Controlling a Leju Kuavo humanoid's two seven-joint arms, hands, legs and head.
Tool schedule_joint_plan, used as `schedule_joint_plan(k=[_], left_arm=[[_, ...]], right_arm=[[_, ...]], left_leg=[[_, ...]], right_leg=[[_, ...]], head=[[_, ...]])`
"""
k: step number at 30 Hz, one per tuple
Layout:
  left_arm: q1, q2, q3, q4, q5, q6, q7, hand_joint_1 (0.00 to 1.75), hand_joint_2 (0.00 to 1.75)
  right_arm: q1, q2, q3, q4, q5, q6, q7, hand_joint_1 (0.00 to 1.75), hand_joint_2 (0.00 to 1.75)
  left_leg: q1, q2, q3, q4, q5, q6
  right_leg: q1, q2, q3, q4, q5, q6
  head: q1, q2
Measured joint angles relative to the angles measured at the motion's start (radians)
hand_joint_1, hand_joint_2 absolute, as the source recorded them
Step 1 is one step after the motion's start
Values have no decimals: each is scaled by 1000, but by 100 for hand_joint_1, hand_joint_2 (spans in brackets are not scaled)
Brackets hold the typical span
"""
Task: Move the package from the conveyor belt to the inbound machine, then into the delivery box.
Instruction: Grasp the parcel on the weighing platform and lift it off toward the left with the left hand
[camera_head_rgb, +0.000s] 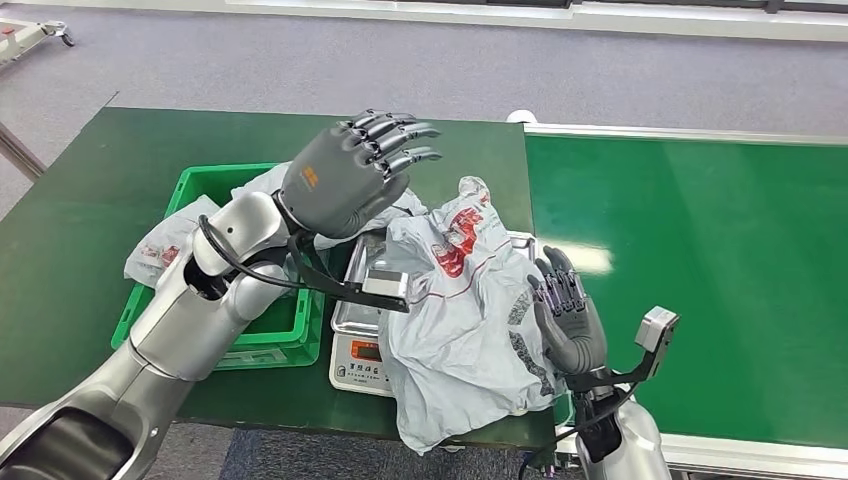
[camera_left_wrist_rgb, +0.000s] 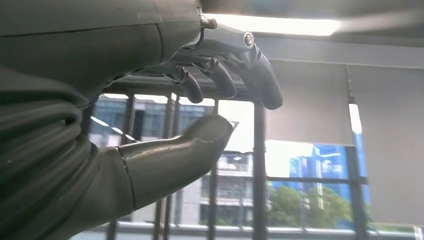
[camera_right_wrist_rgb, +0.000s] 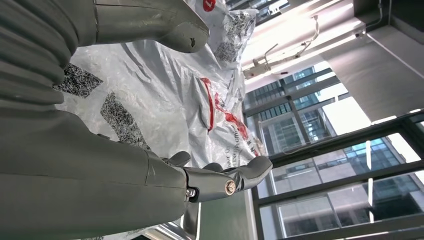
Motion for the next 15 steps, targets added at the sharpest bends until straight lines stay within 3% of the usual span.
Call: schedule_joint_plan(k=[2, 4, 8, 12, 15], left_arm=[[24, 13, 28, 0, -17, 20, 10, 83, 175], [65, 35, 77, 1, 44, -17, -40, 0, 175], [159, 67, 141, 37, 144, -133, -186, 0, 175], [198, 41, 118, 136, 136, -146, -213, 0, 175], [199, 27, 88, 203, 160, -198, -217, 0, 175]], right_arm=[[17, 0, -9, -28, 16, -15, -6, 0, 175], [49, 0, -28, -76, 35, -37, -7, 0, 175], [99, -3, -68, -144, 54, -70, -3, 0, 175], [98, -3, -88, -160, 115, -186, 20, 0, 175], [77, -4, -95, -161, 115, -204, 41, 0, 175]], left_leg=[[0, 0, 0, 0, 0, 0], [0, 1, 0, 0, -1, 0], [0, 2, 0, 0, -1, -1], [0, 2, -2, 0, -1, -1], [0, 4, -2, 0, -1, -1]], right_leg=[[0, 0, 0, 0, 0, 0], [0, 0, -1, 0, -1, 0], [0, 2, -3, 0, -1, -1], [0, 2, -3, 0, -1, 0], [0, 3, -4, 0, 1, 0]], head=[[0, 0], [0, 0], [0, 0], [0, 0], [0, 0]])
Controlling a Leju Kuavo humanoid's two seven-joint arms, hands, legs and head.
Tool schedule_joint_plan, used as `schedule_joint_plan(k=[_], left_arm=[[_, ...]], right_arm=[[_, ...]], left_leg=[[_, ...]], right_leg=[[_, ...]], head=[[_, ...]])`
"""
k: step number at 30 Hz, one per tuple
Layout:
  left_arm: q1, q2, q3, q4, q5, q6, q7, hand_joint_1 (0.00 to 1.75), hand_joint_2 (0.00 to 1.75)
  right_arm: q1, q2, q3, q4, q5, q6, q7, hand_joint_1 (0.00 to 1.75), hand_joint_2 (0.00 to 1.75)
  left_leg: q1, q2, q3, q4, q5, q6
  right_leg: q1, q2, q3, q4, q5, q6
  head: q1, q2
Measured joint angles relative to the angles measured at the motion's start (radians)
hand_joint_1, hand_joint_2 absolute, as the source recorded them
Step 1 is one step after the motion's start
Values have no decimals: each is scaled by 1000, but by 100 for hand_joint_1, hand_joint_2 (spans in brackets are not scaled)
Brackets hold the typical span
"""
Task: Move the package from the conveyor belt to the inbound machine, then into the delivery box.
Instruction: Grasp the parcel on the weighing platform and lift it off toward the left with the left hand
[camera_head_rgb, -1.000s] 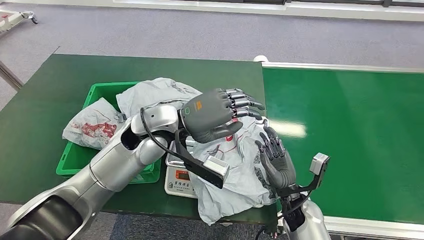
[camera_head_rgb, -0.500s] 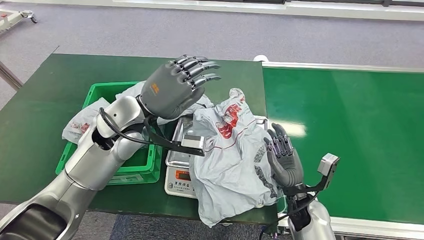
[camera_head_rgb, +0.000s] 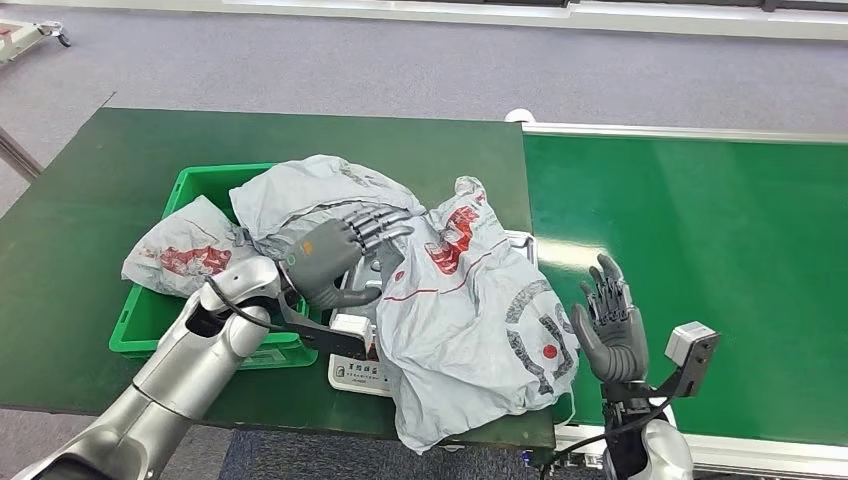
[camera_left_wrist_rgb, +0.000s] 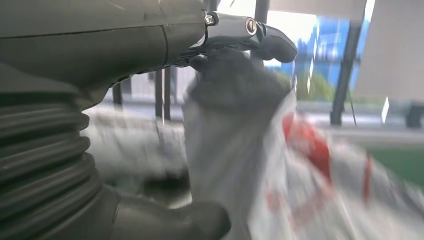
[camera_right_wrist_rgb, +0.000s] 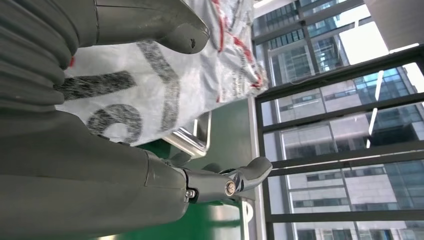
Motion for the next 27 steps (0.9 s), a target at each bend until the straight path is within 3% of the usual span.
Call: schedule_joint_plan(k=[6, 12, 17, 21, 27], left_arm=[[-39, -1, -66, 107, 62, -195, -34, 0, 175], [-199, -9, -210, 259, 60, -352, -64, 0, 175], [-299, -29, -322, 343, 76, -409, -72, 0, 175], [-339, -26, -409, 375, 99, -406, -76, 175, 175], [-373, -5, -489, 376, 181, -355, -65, 175, 175]], right_arm=[[-35, -3, 1, -12, -23, 4, 25, 0, 175], [-81, -22, 26, -38, -50, -10, 56, 0, 175], [-112, -47, 47, -38, -77, -22, 57, 0, 175], [-127, -66, 69, -28, -96, -24, 41, 0, 175], [-152, -77, 98, 10, -107, -31, 24, 0, 175]], left_leg=[[0, 1, 0, 0, 0, 0], [0, 1, 0, 0, 2, 0], [0, 1, 0, 0, 2, 1], [0, 1, -1, 0, 2, 1], [0, 0, -1, 0, 2, 0]], right_leg=[[0, 1, -1, 0, 0, 0], [1, 1, -1, 0, 1, 0], [0, 1, 0, 0, 2, 0], [0, 1, 0, 0, 2, 0], [1, 1, 0, 0, 2, 0]], head=[[0, 0], [0, 0], [0, 0], [0, 0], [0, 0]])
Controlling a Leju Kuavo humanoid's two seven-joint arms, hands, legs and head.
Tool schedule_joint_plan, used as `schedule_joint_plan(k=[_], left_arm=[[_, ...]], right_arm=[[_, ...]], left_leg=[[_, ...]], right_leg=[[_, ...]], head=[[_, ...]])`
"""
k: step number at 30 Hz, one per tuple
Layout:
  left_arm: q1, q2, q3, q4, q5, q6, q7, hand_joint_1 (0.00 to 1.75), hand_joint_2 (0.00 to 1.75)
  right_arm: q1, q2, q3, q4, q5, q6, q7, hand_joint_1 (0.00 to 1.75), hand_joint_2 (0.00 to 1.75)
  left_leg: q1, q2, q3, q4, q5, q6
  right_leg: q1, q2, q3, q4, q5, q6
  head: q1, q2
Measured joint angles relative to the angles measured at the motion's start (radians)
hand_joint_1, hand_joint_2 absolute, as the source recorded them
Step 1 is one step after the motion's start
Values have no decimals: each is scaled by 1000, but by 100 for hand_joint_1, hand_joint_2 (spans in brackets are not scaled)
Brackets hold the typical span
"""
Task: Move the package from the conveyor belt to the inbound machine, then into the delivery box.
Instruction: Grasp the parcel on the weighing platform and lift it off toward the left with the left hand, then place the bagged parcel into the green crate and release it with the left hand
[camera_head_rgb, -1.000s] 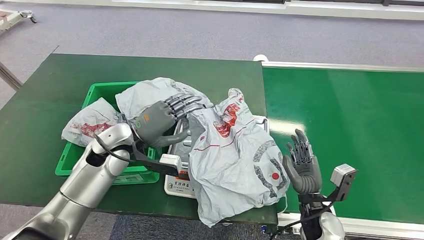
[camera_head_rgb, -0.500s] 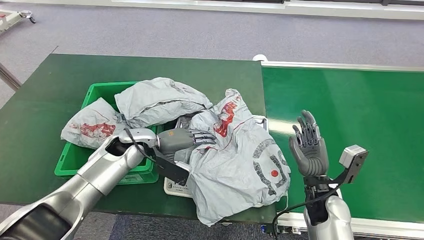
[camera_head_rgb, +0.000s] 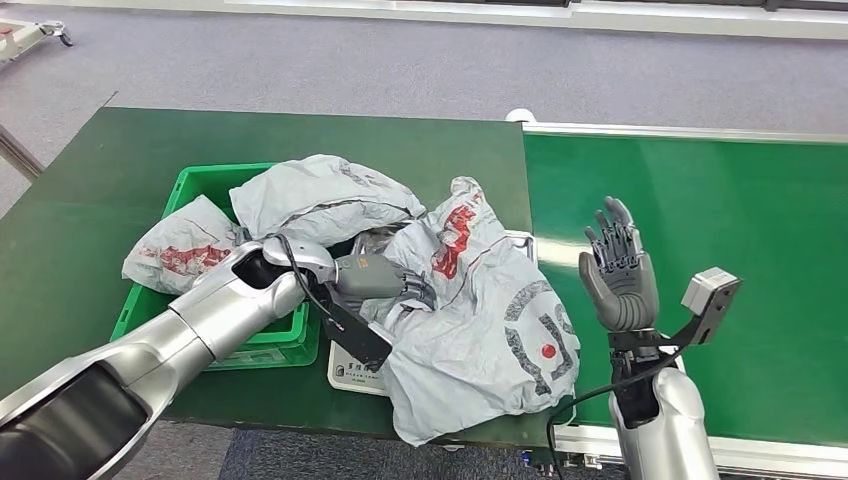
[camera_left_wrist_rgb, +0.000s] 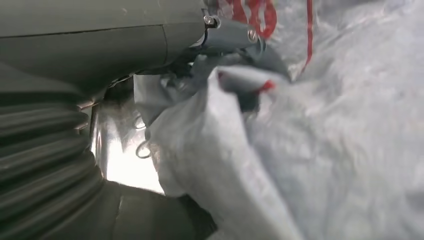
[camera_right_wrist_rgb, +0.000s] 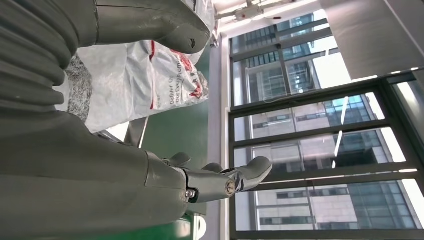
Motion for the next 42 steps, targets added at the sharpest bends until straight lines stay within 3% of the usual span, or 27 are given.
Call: schedule_joint_plan(k=[7, 16, 28, 38, 42], left_arm=[[-30, 18, -29, -43, 77, 55, 44, 175, 175], [-33, 75, 56, -338, 253, 111, 104, 175, 175], [20, 66, 223, -539, -82, 458, 184, 175, 175], [75, 68, 437, -508, -229, 612, 196, 175, 175], [119, 99, 566, -440, -243, 650, 202, 175, 175]], right_arm=[[-4, -6, 4, 24, -10, -2, -2, 0, 175], [35, -6, -2, 50, -26, 16, -8, 0, 175], [82, 2, -28, 48, -5, 40, 7, 0, 175], [105, 13, -54, 32, 20, 31, 20, 0, 175], [128, 17, -67, 20, 28, 31, 21, 0, 175]], left_leg=[[0, 0, 0, 0, 0, 0], [0, 0, -1, 0, 0, 0], [0, 0, -1, 0, 0, 0], [0, 0, -2, 0, 0, 0], [0, 3, -1, -1, 0, 0]], right_leg=[[0, 0, 0, 0, 0, 0], [0, 0, -1, 0, 0, 0], [0, 0, -2, 0, 0, 0], [0, 0, -2, 0, 0, 0], [0, 3, -3, 1, 0, 0]], head=[[0, 0], [0, 0], [0, 0], [0, 0], [0, 0]])
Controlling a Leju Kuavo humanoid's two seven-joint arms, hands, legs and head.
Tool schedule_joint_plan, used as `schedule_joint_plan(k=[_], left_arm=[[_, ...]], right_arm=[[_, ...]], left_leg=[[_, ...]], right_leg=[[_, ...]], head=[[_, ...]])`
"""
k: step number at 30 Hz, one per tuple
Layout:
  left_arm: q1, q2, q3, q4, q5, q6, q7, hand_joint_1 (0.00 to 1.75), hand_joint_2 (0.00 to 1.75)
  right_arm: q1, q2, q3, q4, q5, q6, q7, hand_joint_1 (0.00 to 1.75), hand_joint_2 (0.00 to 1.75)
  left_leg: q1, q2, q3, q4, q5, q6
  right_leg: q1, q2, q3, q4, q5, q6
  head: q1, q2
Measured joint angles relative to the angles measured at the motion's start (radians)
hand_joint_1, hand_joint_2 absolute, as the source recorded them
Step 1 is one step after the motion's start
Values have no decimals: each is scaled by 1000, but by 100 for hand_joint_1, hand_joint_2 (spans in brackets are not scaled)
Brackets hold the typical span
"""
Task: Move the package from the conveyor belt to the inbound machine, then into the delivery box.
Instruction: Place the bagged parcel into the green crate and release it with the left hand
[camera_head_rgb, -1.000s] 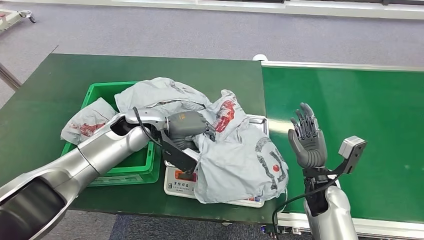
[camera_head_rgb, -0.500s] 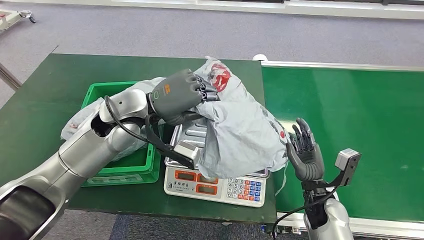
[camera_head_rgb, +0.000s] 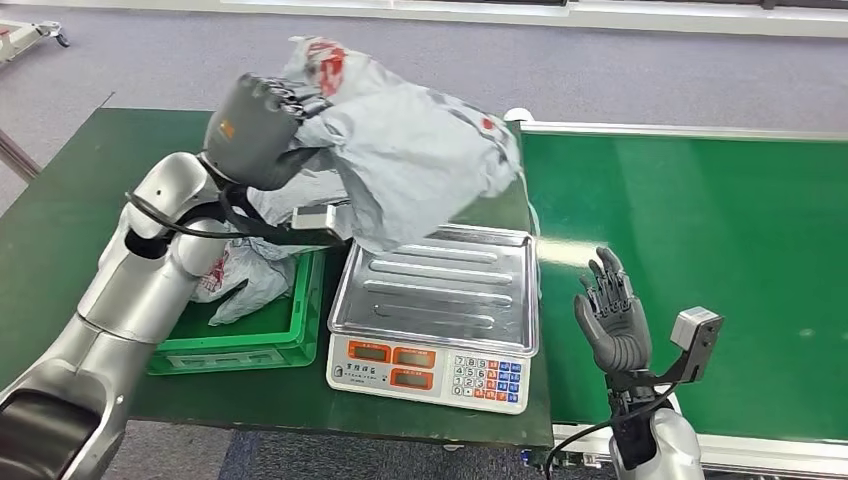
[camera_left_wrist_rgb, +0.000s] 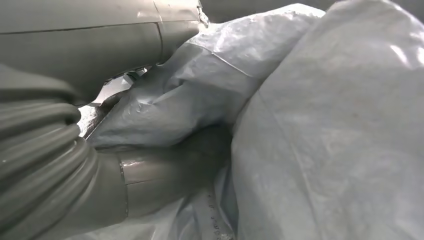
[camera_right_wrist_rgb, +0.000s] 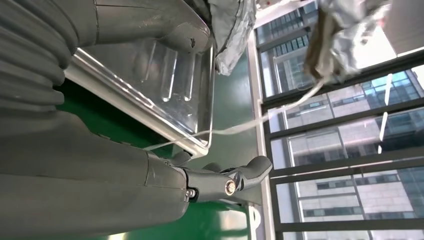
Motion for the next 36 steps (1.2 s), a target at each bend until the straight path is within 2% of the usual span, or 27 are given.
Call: schedule_joint_plan(k=[6, 11, 15, 16, 24, 36], left_arm=[[55, 63, 192, 142, -38, 9, 5, 175, 175], [168, 82, 312, 195, -77, 53, 3, 175, 175], [261, 83, 385, 206, -82, 60, -2, 4, 175], [281, 83, 402, 207, -87, 51, 0, 0, 175], [405, 81, 473, 197, -178, 27, 52, 0, 175], [447, 74, 498, 163, -196, 28, 61, 0, 175]], right_arm=[[28, 5, -17, -20, 14, -1, -2, 0, 175], [54, 15, -35, -42, 19, -1, -3, 0, 175], [74, 22, -43, -64, 24, -2, -3, 0, 175], [77, 24, -45, -69, 26, -1, -2, 0, 175], [87, 36, -56, -77, 41, 5, -2, 0, 175], [87, 42, -56, -77, 44, 5, -2, 0, 175]], left_leg=[[1, 2, 0, -1, 0, -1], [1, 2, 0, -1, -1, -1], [0, 2, -1, -1, -1, -1], [0, 2, -1, -1, -2, -1], [1, 2, -1, -1, -2, -1], [1, 2, -1, -1, -1, -1]], right_leg=[[0, 2, -1, 1, 0, 0], [0, 2, -1, 1, -1, -1], [0, 2, -2, 0, -1, -1], [0, 2, -2, 0, -1, -1], [0, 2, -2, 0, -1, -2], [0, 2, -2, 0, -1, -2]], head=[[0, 0], [0, 0], [0, 0], [0, 0], [0, 0], [0, 0]])
